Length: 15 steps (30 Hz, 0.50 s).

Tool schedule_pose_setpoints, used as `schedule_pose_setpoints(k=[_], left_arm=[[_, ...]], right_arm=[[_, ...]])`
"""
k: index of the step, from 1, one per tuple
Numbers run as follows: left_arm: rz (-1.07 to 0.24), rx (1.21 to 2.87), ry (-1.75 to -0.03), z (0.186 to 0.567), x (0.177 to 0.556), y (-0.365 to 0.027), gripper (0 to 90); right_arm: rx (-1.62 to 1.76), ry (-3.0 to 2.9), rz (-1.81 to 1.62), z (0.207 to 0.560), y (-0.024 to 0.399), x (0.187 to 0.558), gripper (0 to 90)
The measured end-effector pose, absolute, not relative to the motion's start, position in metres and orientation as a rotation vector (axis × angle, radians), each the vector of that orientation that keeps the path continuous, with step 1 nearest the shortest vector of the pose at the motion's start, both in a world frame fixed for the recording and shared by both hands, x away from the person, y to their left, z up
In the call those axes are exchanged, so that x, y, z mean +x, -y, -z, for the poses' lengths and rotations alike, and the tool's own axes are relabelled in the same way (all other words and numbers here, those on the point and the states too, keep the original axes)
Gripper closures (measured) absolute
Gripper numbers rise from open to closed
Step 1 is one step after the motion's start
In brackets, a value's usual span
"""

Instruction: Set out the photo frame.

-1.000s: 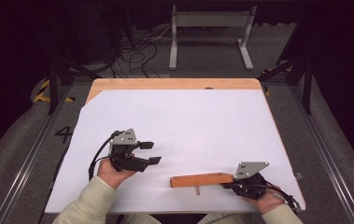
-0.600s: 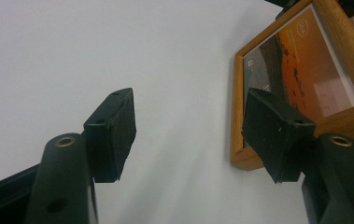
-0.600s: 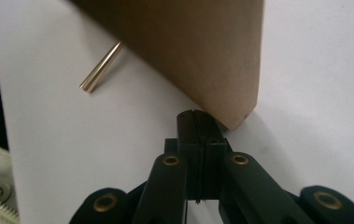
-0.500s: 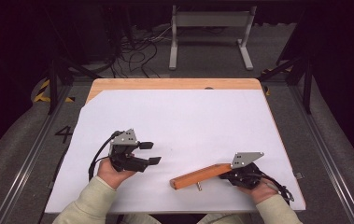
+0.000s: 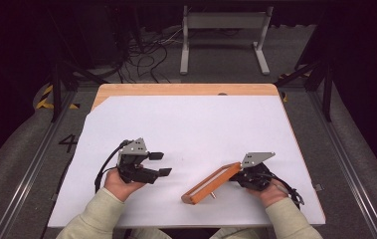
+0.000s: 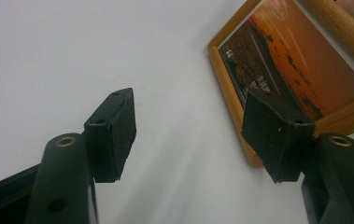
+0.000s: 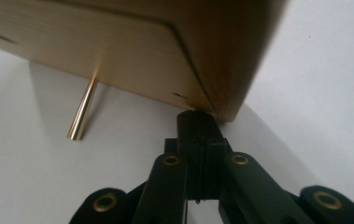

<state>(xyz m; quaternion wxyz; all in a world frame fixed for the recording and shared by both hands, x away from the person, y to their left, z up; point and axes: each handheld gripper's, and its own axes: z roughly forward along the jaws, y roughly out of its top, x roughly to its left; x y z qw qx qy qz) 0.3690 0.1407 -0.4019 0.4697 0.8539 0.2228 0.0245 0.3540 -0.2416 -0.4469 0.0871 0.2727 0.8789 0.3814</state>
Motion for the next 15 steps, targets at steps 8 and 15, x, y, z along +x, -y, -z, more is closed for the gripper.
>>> schedule_pose_setpoints(k=[8, 15], left_arm=[[-0.036, 2.127, -0.535, 0.403, 0.369, -0.140, 44.3], [-0.007, 2.134, -0.540, 0.404, 0.369, -0.141, 49.1]], right_arm=[[0.811, -2.617, -1.140, 0.446, 0.231, 0.367, 90.0], [0.804, -2.609, -1.152, 0.446, 0.224, 0.377, 90.0]])
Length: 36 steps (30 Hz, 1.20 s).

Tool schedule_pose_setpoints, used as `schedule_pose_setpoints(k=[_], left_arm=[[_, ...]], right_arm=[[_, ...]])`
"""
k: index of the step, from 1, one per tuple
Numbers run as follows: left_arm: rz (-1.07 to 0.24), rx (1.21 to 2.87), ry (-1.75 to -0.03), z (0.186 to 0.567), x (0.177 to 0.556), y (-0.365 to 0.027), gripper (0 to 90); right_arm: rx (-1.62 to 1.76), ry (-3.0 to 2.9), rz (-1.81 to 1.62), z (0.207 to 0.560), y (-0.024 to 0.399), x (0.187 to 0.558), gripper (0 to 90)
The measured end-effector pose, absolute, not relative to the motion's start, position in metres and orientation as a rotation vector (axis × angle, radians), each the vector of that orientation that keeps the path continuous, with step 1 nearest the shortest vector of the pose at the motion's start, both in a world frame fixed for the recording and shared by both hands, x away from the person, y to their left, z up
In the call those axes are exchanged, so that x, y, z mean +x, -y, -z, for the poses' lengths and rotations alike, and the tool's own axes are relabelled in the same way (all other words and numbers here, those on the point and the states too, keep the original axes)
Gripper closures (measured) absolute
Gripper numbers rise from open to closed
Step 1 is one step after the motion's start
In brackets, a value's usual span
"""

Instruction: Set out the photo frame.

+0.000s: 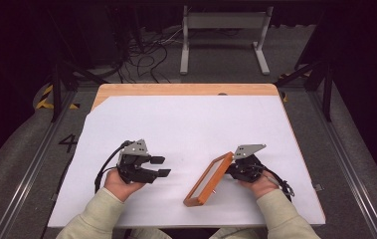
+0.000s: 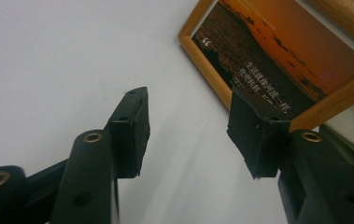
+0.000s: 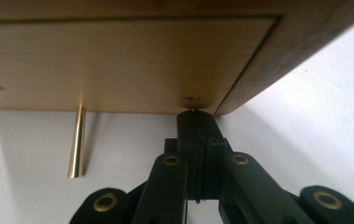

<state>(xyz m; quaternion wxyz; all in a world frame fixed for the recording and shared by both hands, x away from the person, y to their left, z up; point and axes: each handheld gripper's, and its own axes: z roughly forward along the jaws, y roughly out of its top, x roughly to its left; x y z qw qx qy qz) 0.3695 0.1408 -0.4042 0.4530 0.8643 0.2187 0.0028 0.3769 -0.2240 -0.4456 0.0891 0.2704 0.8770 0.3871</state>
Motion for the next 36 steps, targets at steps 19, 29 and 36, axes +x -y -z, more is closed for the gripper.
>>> schedule_pose_setpoints(k=[19, 29, 36], left_arm=[[0.086, 2.197, -0.514, 0.410, 0.370, -0.136, 67.1], [0.119, 2.262, -0.478, 0.419, 0.363, -0.118, 89.2], [0.191, 2.320, -0.397, 0.428, 0.354, -0.092, 89.5]], right_arm=[[0.827, -2.601, -1.185, 0.444, 0.196, 0.403, 90.0], [0.860, -2.517, -1.142, 0.431, 0.224, 0.386, 90.0], [0.889, -2.445, -1.172, 0.416, 0.250, 0.368, 90.0]])
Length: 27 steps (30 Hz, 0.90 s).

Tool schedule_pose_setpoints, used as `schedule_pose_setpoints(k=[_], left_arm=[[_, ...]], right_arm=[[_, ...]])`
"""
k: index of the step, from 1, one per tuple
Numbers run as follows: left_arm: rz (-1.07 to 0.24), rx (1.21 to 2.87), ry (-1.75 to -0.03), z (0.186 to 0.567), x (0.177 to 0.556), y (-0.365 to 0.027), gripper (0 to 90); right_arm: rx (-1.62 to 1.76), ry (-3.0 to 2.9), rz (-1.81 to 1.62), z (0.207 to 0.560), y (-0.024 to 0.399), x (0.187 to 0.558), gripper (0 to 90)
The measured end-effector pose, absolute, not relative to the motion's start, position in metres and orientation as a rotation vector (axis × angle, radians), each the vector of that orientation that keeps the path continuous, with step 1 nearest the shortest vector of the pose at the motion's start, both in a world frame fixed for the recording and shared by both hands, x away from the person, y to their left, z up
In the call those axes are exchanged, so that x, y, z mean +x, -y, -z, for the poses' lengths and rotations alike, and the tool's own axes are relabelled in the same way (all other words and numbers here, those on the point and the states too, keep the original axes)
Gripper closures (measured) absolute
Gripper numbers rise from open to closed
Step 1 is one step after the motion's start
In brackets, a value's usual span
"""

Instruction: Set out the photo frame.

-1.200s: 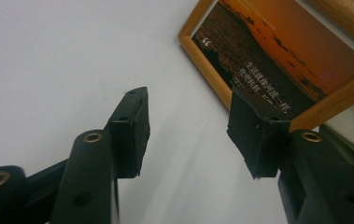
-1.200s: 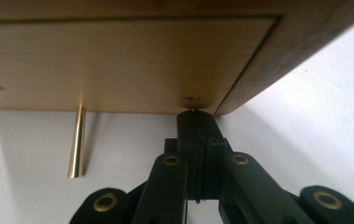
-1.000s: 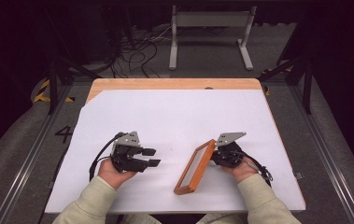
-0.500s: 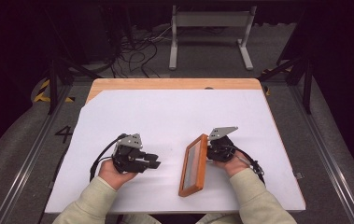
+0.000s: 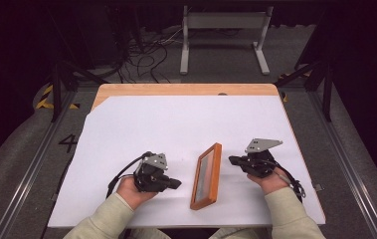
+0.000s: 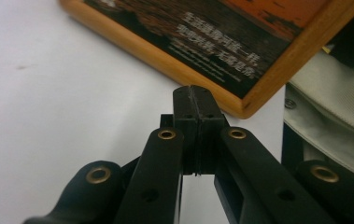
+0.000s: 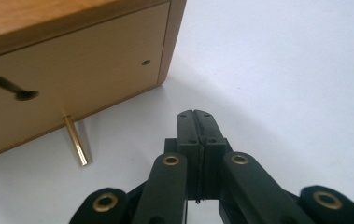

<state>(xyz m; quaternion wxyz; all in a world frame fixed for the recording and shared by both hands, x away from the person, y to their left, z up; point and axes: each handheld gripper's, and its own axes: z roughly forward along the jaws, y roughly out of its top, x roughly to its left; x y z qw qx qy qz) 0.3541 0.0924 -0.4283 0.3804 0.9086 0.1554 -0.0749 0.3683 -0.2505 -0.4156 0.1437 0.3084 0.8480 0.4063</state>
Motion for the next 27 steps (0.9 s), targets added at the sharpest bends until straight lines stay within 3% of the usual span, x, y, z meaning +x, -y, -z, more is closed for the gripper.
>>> schedule_pose_setpoints(k=[15, 27], left_arm=[[0.306, 2.454, -0.263, 0.444, 0.342, -0.060, 89.6], [0.336, 2.451, -0.256, 0.446, 0.342, -0.054, 89.6]], right_arm=[[0.891, -2.436, -1.202, 0.411, 0.261, 0.352, 90.0], [0.895, -2.440, -1.220, 0.410, 0.269, 0.337, 90.0]])
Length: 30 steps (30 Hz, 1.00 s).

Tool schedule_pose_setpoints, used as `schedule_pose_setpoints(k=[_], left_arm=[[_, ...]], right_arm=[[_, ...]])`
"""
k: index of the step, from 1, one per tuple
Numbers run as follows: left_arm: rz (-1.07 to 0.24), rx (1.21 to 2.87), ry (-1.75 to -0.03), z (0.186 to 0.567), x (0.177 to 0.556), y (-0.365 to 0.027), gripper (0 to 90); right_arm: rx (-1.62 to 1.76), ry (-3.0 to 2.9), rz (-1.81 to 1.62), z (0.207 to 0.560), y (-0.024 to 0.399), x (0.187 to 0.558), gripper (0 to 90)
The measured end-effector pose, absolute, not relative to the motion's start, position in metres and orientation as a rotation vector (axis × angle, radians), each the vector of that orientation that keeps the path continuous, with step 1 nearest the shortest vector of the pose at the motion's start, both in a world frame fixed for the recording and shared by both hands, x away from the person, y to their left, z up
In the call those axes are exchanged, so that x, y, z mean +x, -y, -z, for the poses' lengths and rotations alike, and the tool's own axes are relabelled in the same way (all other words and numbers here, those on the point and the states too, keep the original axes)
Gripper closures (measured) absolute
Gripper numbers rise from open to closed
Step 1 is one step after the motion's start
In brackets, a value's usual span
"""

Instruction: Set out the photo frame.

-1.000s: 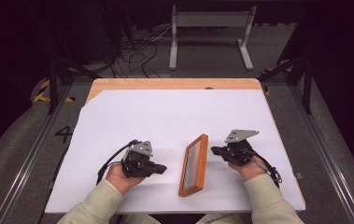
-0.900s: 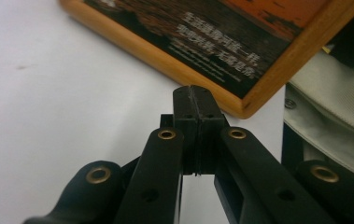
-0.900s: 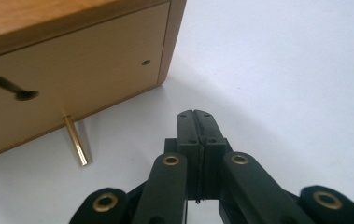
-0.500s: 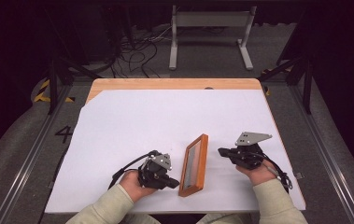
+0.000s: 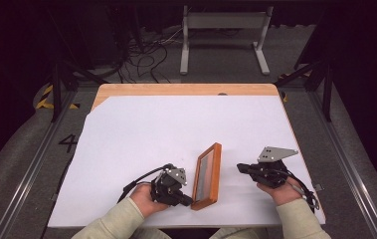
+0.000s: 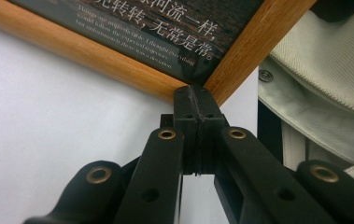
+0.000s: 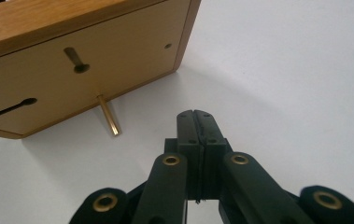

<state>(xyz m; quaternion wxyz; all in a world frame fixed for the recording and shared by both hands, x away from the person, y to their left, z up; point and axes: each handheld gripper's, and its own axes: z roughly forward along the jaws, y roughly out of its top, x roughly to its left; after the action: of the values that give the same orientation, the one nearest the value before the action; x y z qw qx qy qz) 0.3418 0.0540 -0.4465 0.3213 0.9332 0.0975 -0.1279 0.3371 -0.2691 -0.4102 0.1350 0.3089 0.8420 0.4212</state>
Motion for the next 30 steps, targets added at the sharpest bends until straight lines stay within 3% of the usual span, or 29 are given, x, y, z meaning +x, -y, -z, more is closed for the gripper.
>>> schedule_pose_setpoints(k=[30], left_arm=[[0.306, 2.423, -0.192, 0.448, 0.334, -0.009, 89.5]], right_arm=[[0.895, -2.481, -1.214, 0.416, 0.283, 0.301, 90.0]])
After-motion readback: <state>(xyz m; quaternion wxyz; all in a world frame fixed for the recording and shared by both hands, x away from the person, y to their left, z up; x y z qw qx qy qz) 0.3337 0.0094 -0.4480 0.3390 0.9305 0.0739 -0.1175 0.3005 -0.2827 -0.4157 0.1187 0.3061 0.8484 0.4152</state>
